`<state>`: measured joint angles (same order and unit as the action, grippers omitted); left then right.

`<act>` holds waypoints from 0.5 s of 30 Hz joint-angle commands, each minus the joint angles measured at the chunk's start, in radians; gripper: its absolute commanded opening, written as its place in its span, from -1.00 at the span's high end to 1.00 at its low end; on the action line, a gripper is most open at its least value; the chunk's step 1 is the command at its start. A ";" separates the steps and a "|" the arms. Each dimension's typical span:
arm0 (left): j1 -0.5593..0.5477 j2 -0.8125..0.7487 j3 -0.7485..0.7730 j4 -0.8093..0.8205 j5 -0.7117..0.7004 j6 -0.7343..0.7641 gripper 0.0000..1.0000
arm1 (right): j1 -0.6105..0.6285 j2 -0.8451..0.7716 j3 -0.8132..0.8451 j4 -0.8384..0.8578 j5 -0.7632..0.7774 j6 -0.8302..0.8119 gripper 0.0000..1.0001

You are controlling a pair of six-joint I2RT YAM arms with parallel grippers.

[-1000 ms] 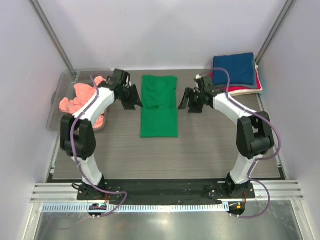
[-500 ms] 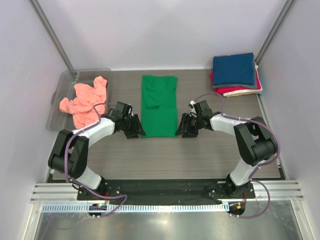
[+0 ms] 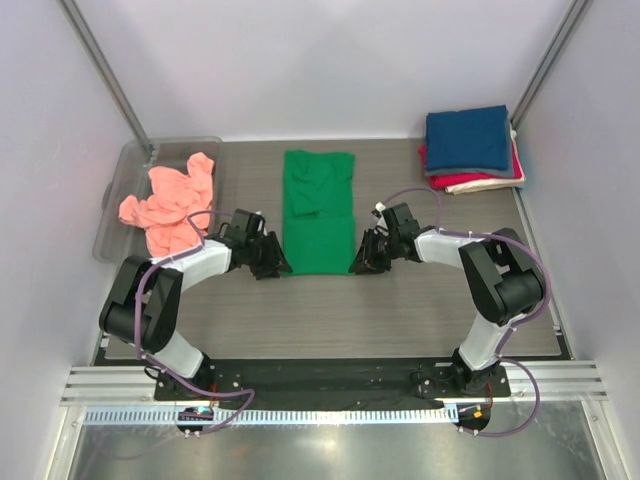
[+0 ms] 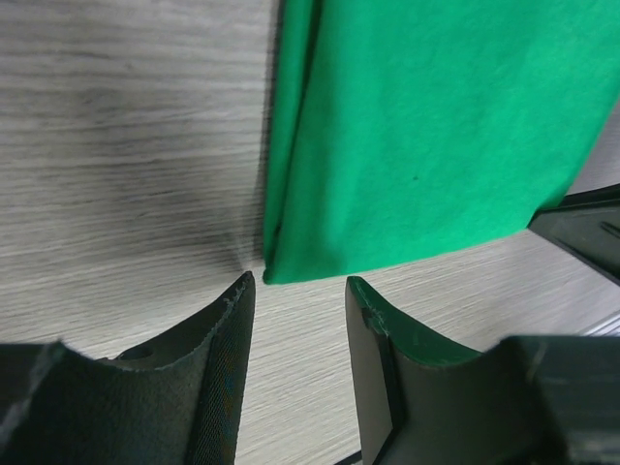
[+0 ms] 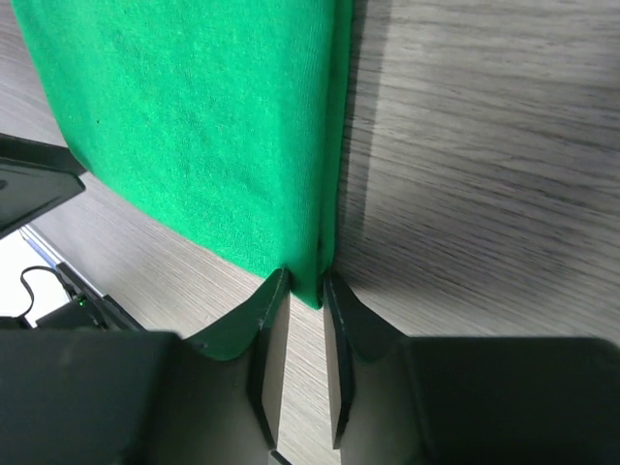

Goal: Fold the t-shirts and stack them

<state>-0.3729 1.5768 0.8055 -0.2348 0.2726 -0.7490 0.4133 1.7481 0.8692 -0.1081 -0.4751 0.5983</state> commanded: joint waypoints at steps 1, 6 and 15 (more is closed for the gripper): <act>-0.009 -0.008 -0.017 0.045 -0.004 -0.004 0.13 | 0.007 0.019 -0.016 0.024 0.016 0.001 0.49; -0.014 -0.027 -0.040 0.046 -0.015 -0.006 0.14 | 0.007 0.019 -0.018 0.024 0.018 0.000 0.52; -0.017 0.023 -0.052 0.087 -0.038 -0.004 0.41 | 0.007 0.027 -0.016 0.021 0.016 0.000 0.73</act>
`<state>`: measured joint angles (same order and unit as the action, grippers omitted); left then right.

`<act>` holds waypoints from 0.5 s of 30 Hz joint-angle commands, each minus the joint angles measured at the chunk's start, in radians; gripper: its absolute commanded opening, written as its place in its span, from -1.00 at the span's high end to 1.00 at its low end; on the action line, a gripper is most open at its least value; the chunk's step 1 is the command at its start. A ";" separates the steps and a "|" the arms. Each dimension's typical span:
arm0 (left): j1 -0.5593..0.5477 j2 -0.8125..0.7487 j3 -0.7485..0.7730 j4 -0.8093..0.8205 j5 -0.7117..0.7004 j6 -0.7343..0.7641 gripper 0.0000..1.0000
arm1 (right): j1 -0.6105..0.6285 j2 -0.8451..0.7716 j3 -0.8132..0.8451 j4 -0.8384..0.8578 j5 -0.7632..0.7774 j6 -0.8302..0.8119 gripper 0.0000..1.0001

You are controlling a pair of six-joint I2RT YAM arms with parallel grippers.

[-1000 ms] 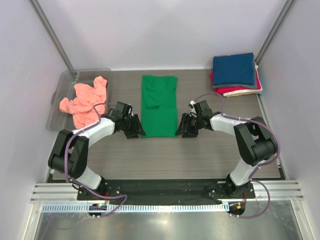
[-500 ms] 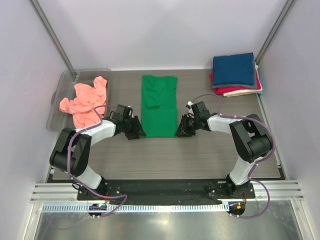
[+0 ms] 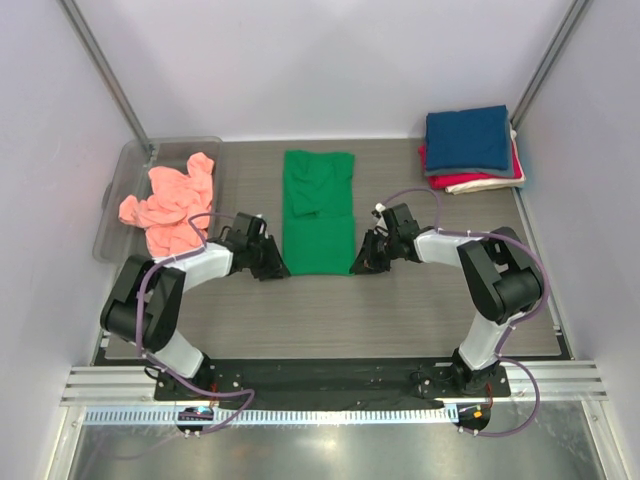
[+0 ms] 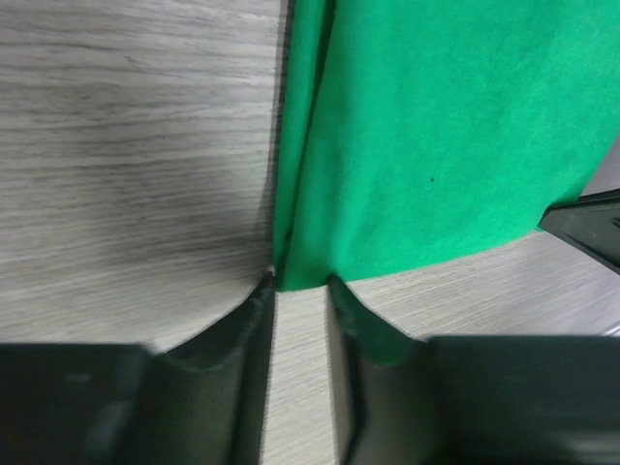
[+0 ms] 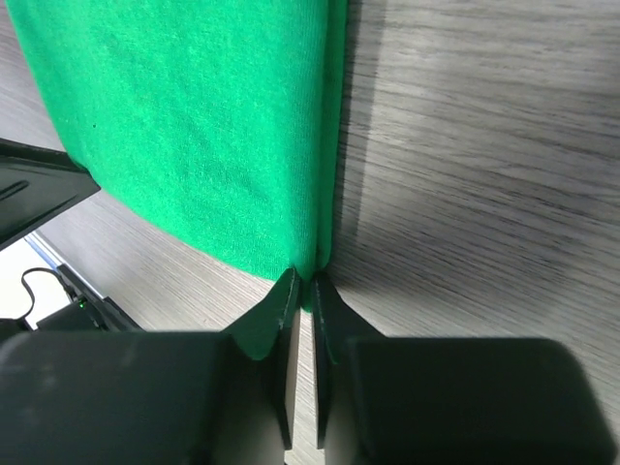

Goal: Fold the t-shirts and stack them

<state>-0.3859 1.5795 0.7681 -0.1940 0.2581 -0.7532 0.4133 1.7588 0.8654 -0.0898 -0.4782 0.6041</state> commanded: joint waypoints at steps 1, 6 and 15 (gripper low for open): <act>-0.005 0.020 -0.018 0.053 -0.023 -0.001 0.48 | 0.005 0.016 -0.012 -0.001 0.021 -0.009 0.77; -0.017 0.004 -0.012 0.048 -0.033 0.006 0.99 | 0.005 0.007 -0.014 -0.016 0.027 -0.024 0.98; -0.197 -0.223 0.039 -0.182 -0.161 -0.011 1.00 | 0.007 -0.267 -0.046 -0.200 0.125 -0.070 0.98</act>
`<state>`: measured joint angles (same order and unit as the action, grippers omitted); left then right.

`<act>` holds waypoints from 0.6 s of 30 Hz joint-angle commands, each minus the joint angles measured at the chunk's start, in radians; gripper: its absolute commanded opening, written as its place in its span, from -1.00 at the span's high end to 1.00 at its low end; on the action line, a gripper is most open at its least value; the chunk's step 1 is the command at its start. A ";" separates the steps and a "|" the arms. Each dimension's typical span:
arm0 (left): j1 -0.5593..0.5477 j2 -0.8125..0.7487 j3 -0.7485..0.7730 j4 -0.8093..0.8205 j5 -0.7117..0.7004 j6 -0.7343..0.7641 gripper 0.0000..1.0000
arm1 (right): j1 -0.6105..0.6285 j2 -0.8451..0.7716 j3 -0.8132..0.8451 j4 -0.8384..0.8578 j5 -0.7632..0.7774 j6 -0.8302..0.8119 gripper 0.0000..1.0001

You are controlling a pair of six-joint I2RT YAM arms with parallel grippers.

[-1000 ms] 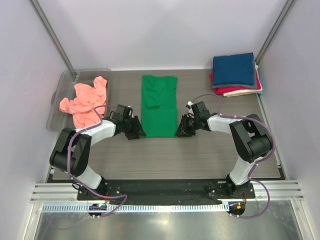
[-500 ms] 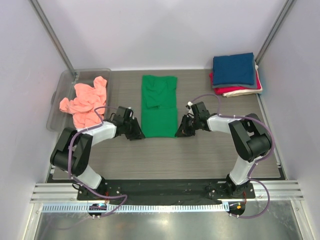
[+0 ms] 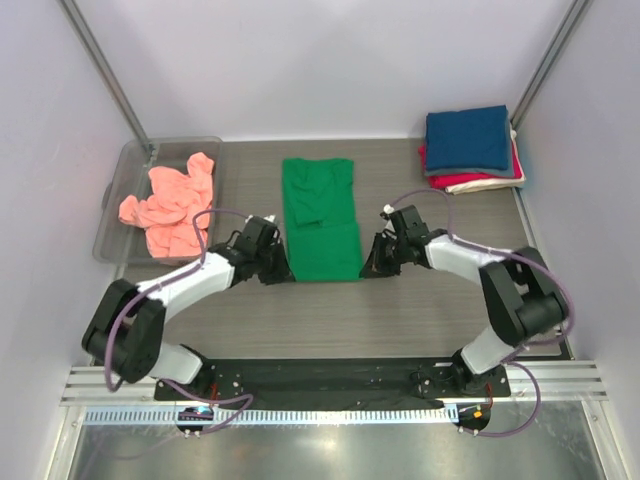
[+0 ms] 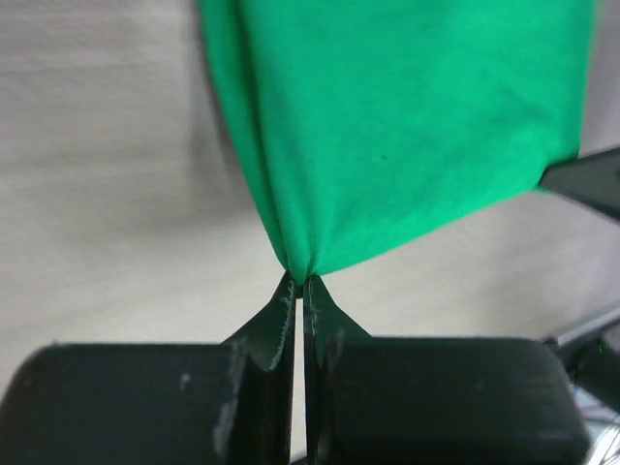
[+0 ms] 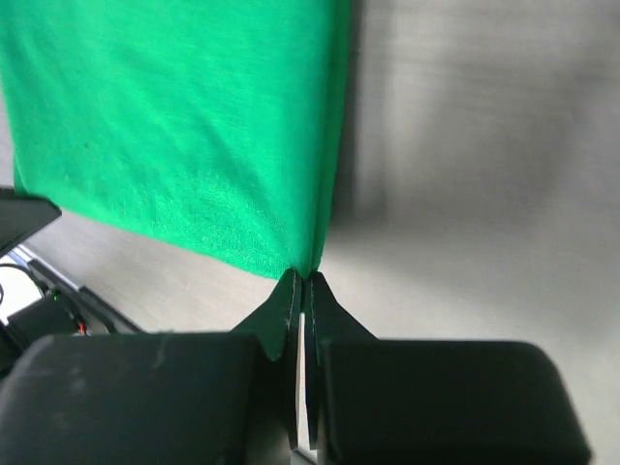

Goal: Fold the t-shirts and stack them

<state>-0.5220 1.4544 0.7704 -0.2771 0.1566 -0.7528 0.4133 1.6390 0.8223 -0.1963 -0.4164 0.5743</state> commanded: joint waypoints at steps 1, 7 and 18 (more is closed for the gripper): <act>-0.087 -0.127 0.040 -0.121 -0.080 -0.028 0.99 | 0.009 -0.181 -0.017 -0.144 0.067 -0.042 0.98; -0.301 -0.318 0.096 -0.322 -0.227 -0.127 0.99 | 0.051 -0.520 -0.043 -0.394 0.128 -0.019 0.98; -0.553 -0.459 0.303 -0.620 -0.439 -0.284 1.00 | 0.124 -0.834 0.086 -0.693 0.226 0.053 0.98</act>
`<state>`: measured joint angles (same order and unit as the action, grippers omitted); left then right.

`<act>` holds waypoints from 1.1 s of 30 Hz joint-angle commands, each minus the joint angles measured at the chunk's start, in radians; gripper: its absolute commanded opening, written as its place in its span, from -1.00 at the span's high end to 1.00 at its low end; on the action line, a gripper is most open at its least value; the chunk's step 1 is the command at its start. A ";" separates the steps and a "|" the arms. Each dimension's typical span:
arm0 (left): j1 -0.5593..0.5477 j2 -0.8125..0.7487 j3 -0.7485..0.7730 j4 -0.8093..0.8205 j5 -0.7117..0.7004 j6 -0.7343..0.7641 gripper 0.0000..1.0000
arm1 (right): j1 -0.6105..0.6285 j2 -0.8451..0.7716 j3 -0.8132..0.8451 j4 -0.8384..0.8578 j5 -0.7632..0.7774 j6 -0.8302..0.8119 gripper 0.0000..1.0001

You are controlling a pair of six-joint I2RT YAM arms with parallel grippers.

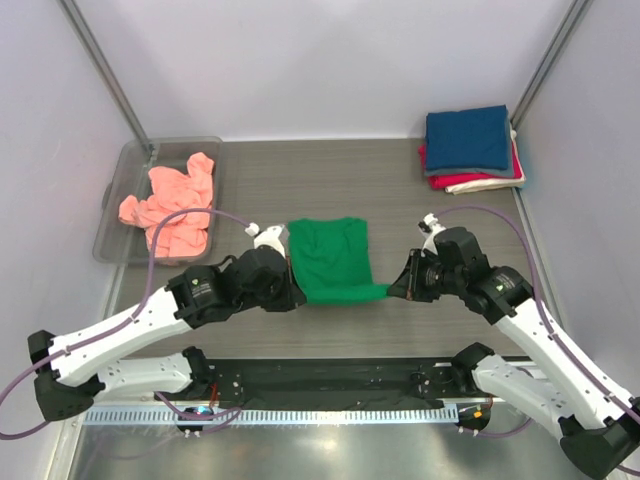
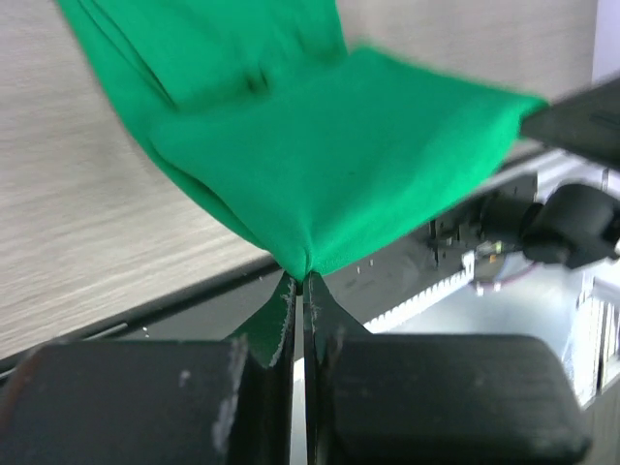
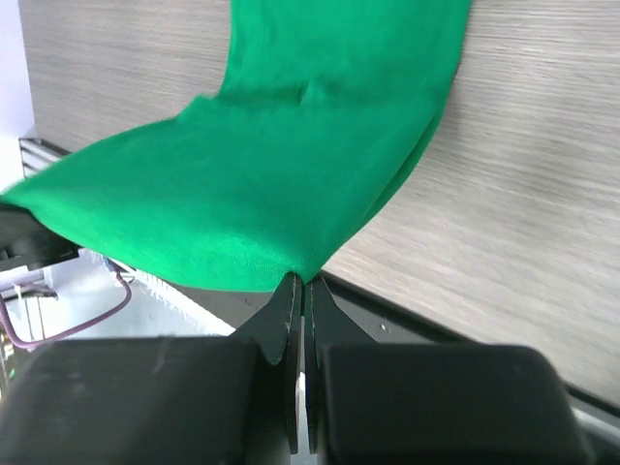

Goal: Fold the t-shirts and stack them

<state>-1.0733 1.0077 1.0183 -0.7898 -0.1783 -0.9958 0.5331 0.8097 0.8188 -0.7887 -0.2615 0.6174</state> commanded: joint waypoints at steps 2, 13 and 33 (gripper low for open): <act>-0.002 -0.004 0.092 -0.135 -0.162 -0.029 1.00 | 0.004 0.032 0.121 -0.112 0.099 -0.008 0.98; 0.206 0.146 0.221 -0.125 -0.143 0.163 0.99 | -0.067 0.334 0.338 -0.083 0.186 -0.176 0.98; 0.590 0.597 0.430 0.026 0.155 0.393 1.00 | -0.231 0.870 0.600 0.086 0.019 -0.278 0.98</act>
<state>-0.5293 1.5723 1.3941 -0.7635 -0.0315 -0.6674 0.3283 1.6421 1.3468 -0.7219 -0.2749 0.3737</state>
